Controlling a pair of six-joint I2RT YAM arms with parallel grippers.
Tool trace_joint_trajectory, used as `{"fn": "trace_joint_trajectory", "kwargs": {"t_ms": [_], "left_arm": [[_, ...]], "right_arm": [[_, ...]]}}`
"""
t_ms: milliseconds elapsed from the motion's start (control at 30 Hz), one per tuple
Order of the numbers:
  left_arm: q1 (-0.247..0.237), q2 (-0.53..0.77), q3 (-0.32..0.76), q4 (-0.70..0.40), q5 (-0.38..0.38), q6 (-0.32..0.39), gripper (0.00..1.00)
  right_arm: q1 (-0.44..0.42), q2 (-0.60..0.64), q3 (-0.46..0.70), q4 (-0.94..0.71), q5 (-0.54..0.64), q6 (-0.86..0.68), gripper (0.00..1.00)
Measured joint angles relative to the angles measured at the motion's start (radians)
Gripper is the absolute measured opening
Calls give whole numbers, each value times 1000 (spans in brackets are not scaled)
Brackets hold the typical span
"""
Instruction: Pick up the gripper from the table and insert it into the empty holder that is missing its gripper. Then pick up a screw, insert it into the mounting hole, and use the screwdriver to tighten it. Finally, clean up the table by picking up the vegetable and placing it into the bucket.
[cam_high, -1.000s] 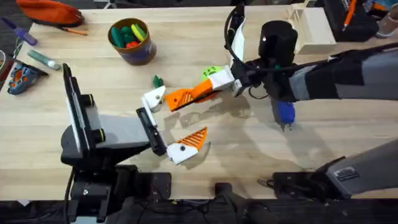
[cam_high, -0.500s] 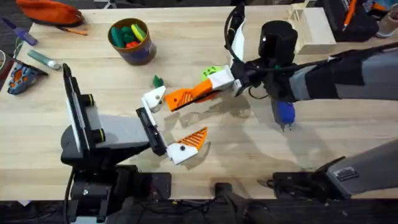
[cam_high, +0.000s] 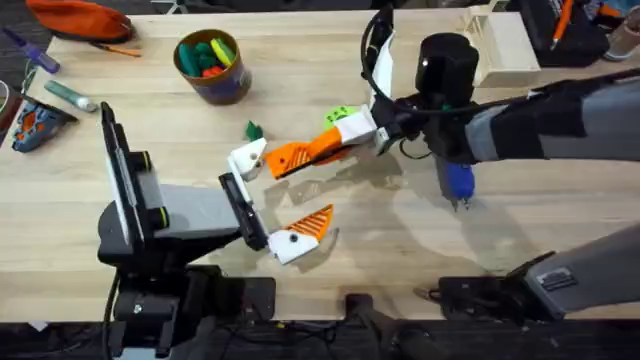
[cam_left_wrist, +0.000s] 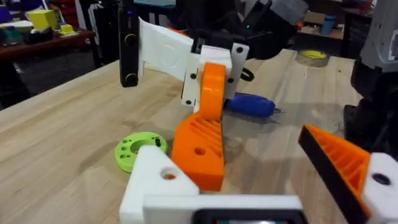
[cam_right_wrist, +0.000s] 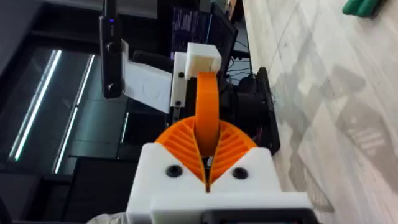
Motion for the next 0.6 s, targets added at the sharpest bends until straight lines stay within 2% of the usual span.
{"fn": "trace_joint_trajectory", "kwargs": {"t_ms": [600], "left_arm": [[0,0,0,0,0,0,985]], "right_arm": [[2,-3,0,29,0,24,11]]}}
